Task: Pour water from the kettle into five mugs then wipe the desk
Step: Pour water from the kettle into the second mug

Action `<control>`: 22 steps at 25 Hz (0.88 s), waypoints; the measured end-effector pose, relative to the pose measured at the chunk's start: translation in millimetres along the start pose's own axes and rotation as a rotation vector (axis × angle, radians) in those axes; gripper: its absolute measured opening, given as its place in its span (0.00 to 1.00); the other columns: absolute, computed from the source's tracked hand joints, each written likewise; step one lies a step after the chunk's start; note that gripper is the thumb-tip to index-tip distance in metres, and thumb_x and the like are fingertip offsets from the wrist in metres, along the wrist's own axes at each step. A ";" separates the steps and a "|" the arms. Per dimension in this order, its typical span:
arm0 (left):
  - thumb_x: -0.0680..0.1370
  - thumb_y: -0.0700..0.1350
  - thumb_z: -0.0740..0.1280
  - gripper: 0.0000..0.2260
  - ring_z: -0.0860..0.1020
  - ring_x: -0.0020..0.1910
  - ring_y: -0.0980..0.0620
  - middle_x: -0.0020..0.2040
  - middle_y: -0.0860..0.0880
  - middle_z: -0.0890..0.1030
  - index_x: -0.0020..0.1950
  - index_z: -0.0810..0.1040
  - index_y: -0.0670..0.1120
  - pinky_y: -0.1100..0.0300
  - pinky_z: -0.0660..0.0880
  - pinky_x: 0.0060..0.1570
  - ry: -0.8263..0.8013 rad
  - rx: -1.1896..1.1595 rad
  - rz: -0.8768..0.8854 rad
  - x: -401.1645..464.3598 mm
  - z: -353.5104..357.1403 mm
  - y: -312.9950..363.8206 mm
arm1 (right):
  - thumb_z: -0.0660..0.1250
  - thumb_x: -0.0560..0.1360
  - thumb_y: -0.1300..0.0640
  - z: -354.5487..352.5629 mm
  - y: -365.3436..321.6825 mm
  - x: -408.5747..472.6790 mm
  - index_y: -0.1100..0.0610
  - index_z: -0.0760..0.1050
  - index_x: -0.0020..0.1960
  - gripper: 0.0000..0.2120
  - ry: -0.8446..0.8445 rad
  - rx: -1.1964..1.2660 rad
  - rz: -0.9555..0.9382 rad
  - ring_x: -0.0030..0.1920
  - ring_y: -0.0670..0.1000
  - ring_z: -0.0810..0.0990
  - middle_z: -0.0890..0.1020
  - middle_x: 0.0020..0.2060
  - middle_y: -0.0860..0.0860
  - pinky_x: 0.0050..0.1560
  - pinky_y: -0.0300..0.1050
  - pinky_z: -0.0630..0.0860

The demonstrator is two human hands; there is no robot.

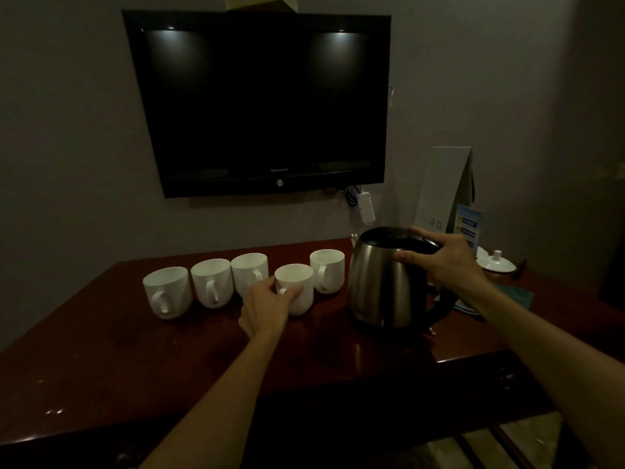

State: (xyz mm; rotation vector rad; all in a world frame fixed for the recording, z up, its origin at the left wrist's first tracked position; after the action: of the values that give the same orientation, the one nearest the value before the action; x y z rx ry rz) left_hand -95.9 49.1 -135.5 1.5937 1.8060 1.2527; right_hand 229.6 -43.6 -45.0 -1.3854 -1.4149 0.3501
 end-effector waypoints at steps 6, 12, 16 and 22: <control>0.71 0.58 0.76 0.30 0.79 0.59 0.50 0.59 0.48 0.83 0.70 0.76 0.50 0.54 0.71 0.48 -0.189 0.051 0.074 -6.4 -9.2 -2.1 | 0.77 0.58 0.45 0.0 -13.5 -13.3 0.54 0.74 0.70 0.41 -0.026 0.042 0.019 0.60 0.52 0.77 0.80 0.59 0.53 0.59 0.48 0.77; 0.71 0.60 0.75 0.30 0.81 0.49 0.55 0.36 0.56 0.82 0.70 0.76 0.49 0.51 0.77 0.54 -0.306 0.123 0.130 -6.8 -13.2 0.1 | 0.78 0.65 0.55 -7.5 -31.9 -34.6 0.52 0.77 0.66 0.30 -0.132 0.028 0.009 0.44 0.37 0.83 0.84 0.50 0.51 0.44 0.34 0.81; 0.71 0.59 0.75 0.25 0.82 0.46 0.56 0.37 0.56 0.84 0.64 0.80 0.49 0.48 0.79 0.54 -0.357 0.122 0.187 -13.5 -14.5 4.0 | 0.75 0.70 0.63 -7.6 -56.9 -39.1 0.59 0.78 0.64 0.23 -0.203 -0.049 0.014 0.29 0.34 0.80 0.85 0.37 0.44 0.29 0.27 0.73; 0.71 0.56 0.76 0.17 0.82 0.41 0.60 0.35 0.57 0.83 0.57 0.83 0.49 0.48 0.80 0.53 -0.370 0.092 0.219 -18.5 -13.4 3.8 | 0.74 0.72 0.62 7.4 -84.9 -32.1 0.59 0.75 0.68 0.25 -0.333 -0.171 0.031 0.29 0.33 0.79 0.82 0.45 0.49 0.28 0.25 0.72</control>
State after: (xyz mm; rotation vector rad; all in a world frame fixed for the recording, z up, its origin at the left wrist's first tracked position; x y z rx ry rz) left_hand -99.7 26.9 -130.1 1.9676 1.5074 0.8939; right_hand 170.3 -91.3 4.9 -1.5390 -1.7287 0.5074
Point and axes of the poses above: each hand's wrist, its own x-axis towards the middle knuckle, its own z-axis out of the palm, y = z × x, the point moved 9 cm from there along x, towards the middle knuckle
